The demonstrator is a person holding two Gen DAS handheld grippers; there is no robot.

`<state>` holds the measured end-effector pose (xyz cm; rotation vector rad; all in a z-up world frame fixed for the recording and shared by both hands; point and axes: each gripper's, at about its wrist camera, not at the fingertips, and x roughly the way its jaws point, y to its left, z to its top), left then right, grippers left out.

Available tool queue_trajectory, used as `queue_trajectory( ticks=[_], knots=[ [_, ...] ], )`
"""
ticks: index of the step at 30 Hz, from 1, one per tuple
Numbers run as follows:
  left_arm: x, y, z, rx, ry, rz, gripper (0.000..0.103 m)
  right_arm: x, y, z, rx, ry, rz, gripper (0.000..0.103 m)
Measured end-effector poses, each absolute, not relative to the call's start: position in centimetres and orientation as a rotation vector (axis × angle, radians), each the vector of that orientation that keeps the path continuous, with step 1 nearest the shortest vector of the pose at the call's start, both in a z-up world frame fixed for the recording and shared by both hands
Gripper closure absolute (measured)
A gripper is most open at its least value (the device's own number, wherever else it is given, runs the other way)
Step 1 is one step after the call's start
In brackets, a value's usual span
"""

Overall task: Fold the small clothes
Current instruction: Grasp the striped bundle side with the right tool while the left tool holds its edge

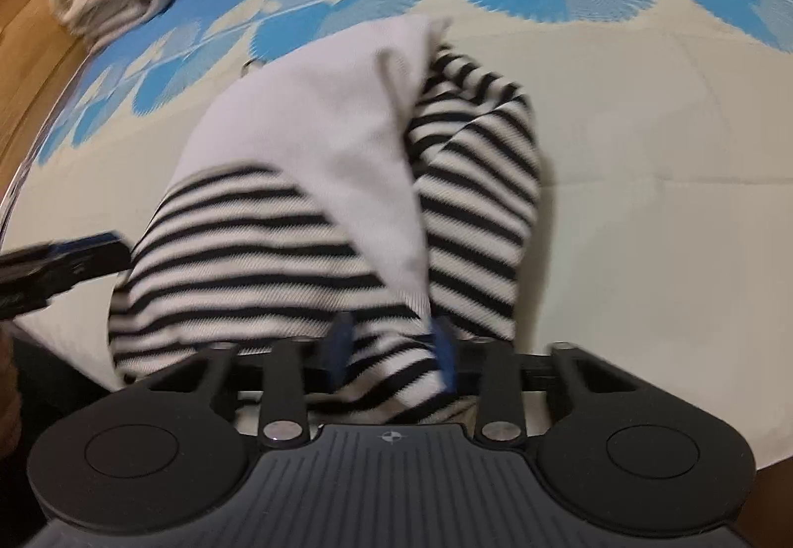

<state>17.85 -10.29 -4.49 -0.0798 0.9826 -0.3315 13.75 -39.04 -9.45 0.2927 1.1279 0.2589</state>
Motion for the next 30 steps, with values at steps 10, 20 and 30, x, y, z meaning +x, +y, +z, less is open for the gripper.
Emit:
queue_trajectory(
  ticks=[10,20,30],
  knots=[
    [18.9,-11.2,-6.4,-0.241,1.076,-0.327,0.022,7.4,-46.1,-4.2,0.529,0.843,0.298,0.098],
    [18.5,-12.8,-8.8,-0.149,1.168,-0.376,0.014,8.2,-43.4,-10.2,0.304,1.175,0.269,0.099],
    [18.3,-12.1,-9.3,-0.104,1.253,-0.455,0.017,11.1,-39.4,-12.8,0.135,1.314,0.239,0.099]
  ],
)
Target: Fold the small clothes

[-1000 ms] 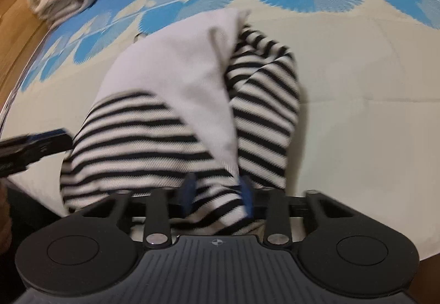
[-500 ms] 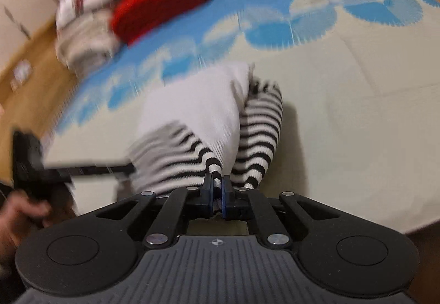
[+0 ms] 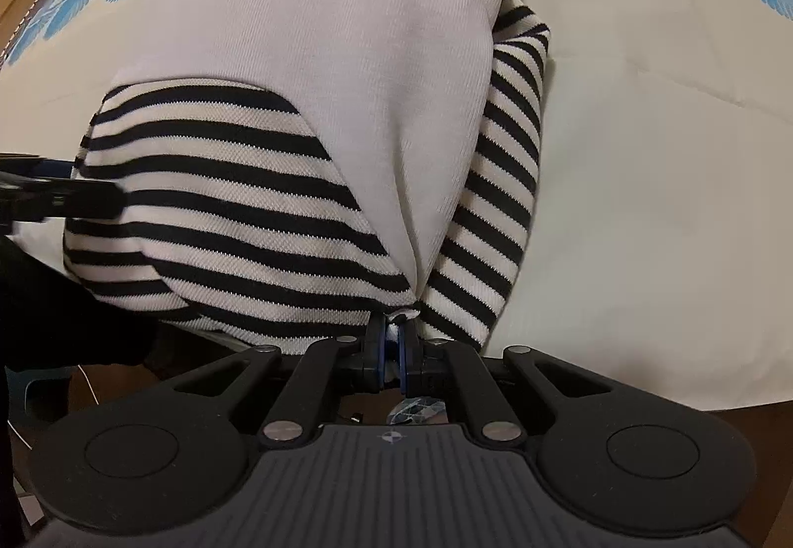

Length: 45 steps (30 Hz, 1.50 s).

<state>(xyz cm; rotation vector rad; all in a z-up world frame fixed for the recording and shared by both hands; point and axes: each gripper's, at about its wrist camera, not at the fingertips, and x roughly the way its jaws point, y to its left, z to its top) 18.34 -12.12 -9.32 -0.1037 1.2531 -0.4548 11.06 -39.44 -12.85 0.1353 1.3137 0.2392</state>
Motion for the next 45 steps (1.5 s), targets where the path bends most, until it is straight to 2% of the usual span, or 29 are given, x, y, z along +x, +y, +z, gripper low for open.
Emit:
queue_trajectory(
  ticks=[2,5,8,12,15,18,20,22,25,27,31,35,37,39,41,42,44,45],
  knots=[
    [18.1,-12.5,-10.1,-0.003,1.269,-0.467,0.021,10.7,-39.5,-12.8,0.126,1.306,0.245,0.099],
    [17.8,-12.9,-12.2,0.087,1.344,-0.456,0.021,10.1,-39.8,-12.6,0.142,1.293,0.243,0.099],
    [17.7,-12.6,-11.7,0.101,1.322,-0.468,0.021,9.8,-40.6,-11.8,0.191,1.258,0.210,0.099],
    [17.6,-12.3,-11.5,0.096,1.314,-0.456,0.017,9.6,-43.4,-9.1,0.349,1.093,0.139,0.100],
    [17.8,-12.0,-11.5,0.076,1.319,-0.448,0.016,9.1,-46.8,-7.8,0.574,0.955,0.043,0.099],
    [18.0,-11.5,-11.2,0.037,1.316,-0.442,0.016,9.5,-48.2,-7.6,0.690,0.879,-0.043,0.077],
    [18.5,-11.3,-11.0,0.004,1.309,-0.440,0.016,10.6,-47.2,-7.9,0.704,0.892,-0.027,0.051],
    [18.6,-10.8,-10.5,-0.045,1.293,-0.430,0.016,11.8,-45.5,-8.3,0.688,0.922,-0.012,0.046],
    [18.7,-9.8,-9.5,-0.114,1.263,-0.416,0.016,13.6,-43.1,-9.3,0.651,0.987,-0.012,0.049],
    [18.9,-9.4,-8.9,-0.153,1.242,-0.400,0.016,14.6,-42.3,-9.9,0.651,0.998,0.023,0.100],
    [19.1,-8.6,-7.6,-0.220,1.185,-0.366,0.016,14.5,-43.2,-7.7,0.670,0.820,-0.085,0.102],
    [19.4,-8.7,-6.9,-0.257,1.174,-0.376,0.016,15.2,-43.3,-10.5,0.632,1.007,-0.187,0.101],
    [20.0,-9.1,-6.4,-0.244,1.191,-0.398,0.016,15.0,-43.1,-9.9,0.559,0.984,-0.229,0.098],
    [21.3,-9.2,-5.8,-0.224,1.194,-0.427,0.016,14.7,-43.3,-9.1,0.533,0.957,-0.266,0.084],
    [22.8,-8.9,-5.4,-0.208,1.186,-0.433,0.015,13.8,-44.1,-8.5,0.611,0.905,-0.224,0.057],
    [24.0,-8.6,-5.4,-0.211,1.183,-0.427,0.015,13.4,-44.2,-8.4,0.651,0.885,-0.189,0.051],
    [26.1,-8.1,-6.4,-0.247,1.198,-0.424,0.014,13.1,-44.0,-8.5,0.689,0.892,-0.105,0.026],
    [27.1,-7.9,-7.3,-0.277,1.219,-0.421,0.014,13.0,-43.7,-8.7,0.688,0.920,-0.073,0.021]
  ],
)
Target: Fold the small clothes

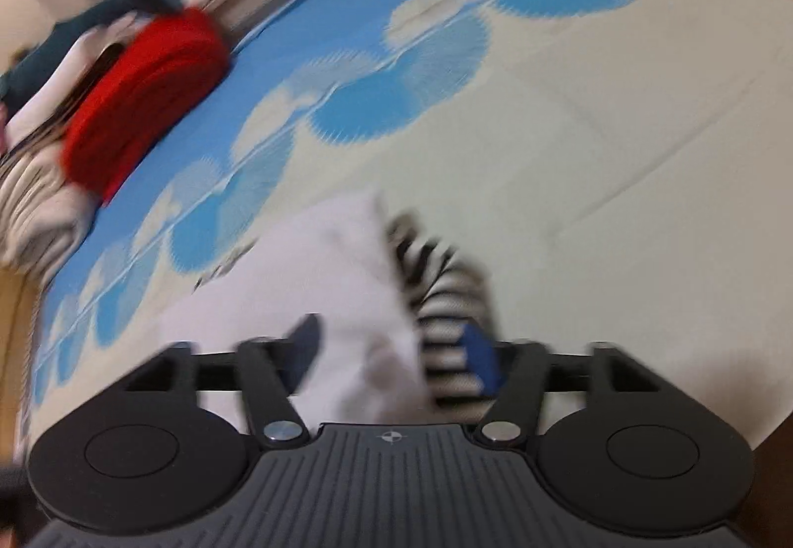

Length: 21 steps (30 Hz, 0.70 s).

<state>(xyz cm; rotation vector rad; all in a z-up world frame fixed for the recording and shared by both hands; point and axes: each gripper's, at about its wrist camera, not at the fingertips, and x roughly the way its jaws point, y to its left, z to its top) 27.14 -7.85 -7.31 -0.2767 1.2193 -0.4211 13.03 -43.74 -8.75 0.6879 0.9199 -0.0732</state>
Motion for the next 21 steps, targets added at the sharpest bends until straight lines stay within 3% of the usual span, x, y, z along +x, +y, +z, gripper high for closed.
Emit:
queue_trajectory(
  ticks=[1,6,10,12,14,16,21],
  knots=[
    [28.1,-7.6,-8.7,-0.325,1.256,-0.416,0.014,13.1,-43.3,-9.4,0.675,0.963,-0.047,0.017],
    [30.7,-8.0,-14.1,-0.552,1.383,-0.412,0.012,14.0,-41.9,-12.0,0.559,1.138,-0.066,0.020],
    [31.4,-8.9,-15.8,-0.630,1.362,-0.423,0.011,14.9,-42.1,-12.4,0.636,1.132,-0.047,0.060],
    [31.4,-9.3,-15.8,-0.656,1.342,-0.428,0.017,15.4,-41.9,-12.4,0.658,1.130,-0.057,0.075],
    [31.3,-9.8,-14.9,-0.609,1.304,-0.435,0.042,15.8,-41.6,-12.2,0.664,1.126,-0.063,0.084],
    [31.3,-9.6,-13.4,-0.595,1.261,-0.453,0.058,15.9,-41.1,-12.0,0.655,1.112,-0.079,0.087],
    [31.0,-7.2,-7.2,-0.451,1.049,-0.514,0.060,16.5,-39.4,-10.0,0.685,0.994,-0.066,0.091]
  ],
)
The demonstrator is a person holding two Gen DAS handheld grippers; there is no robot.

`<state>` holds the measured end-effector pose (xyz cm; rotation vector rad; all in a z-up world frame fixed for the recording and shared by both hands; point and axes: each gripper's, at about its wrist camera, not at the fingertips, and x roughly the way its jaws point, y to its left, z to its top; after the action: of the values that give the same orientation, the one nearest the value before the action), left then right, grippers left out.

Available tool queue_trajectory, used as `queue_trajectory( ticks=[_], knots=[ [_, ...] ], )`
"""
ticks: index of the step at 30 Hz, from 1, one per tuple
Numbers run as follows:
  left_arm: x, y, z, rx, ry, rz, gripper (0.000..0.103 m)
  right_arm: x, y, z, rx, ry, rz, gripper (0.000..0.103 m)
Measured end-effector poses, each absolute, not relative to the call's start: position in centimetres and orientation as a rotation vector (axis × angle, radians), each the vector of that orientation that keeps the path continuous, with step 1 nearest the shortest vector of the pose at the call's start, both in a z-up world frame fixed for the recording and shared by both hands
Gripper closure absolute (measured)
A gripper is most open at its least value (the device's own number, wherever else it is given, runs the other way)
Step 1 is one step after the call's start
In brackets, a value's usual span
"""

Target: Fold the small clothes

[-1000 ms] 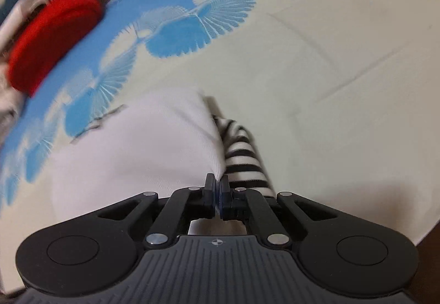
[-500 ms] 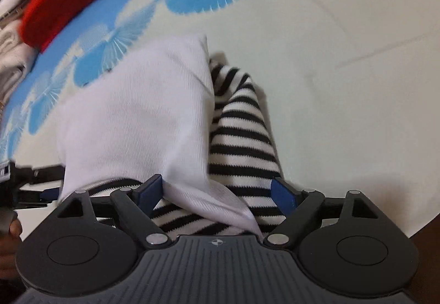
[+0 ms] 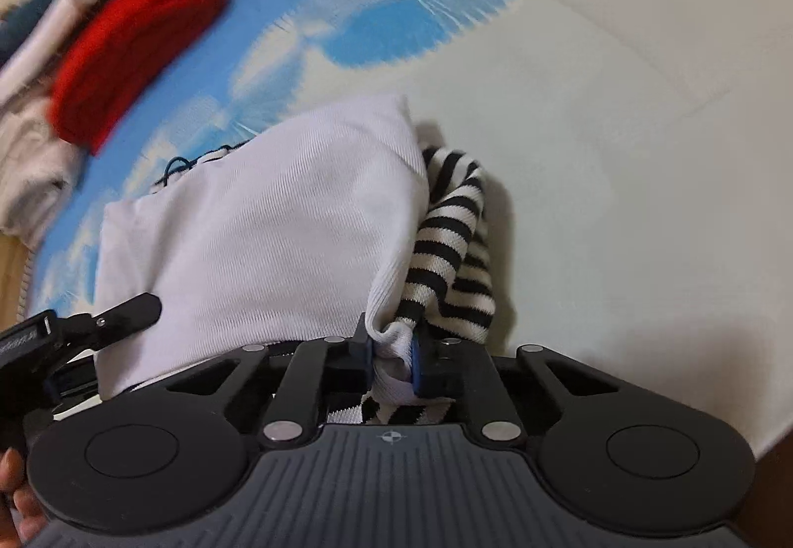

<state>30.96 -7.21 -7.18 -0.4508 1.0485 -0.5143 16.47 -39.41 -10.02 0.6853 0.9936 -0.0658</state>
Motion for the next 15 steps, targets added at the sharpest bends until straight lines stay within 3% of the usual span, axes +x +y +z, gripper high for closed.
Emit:
queue_trajectory(
  ticks=[6,9,15],
  knots=[
    [32.4,0.7,-4.4,-0.404,0.948,-0.372,0.057,20.1,-32.5,-7.9,0.678,0.858,0.060,0.091],
    [33.2,5.4,-5.0,-0.479,0.967,-0.261,0.046,22.0,-28.9,-7.7,0.644,0.831,0.119,0.091],
    [32.5,10.4,-3.6,-0.533,0.931,-0.206,0.046,24.5,-25.8,-9.1,0.568,0.906,0.080,0.091]
  ],
)
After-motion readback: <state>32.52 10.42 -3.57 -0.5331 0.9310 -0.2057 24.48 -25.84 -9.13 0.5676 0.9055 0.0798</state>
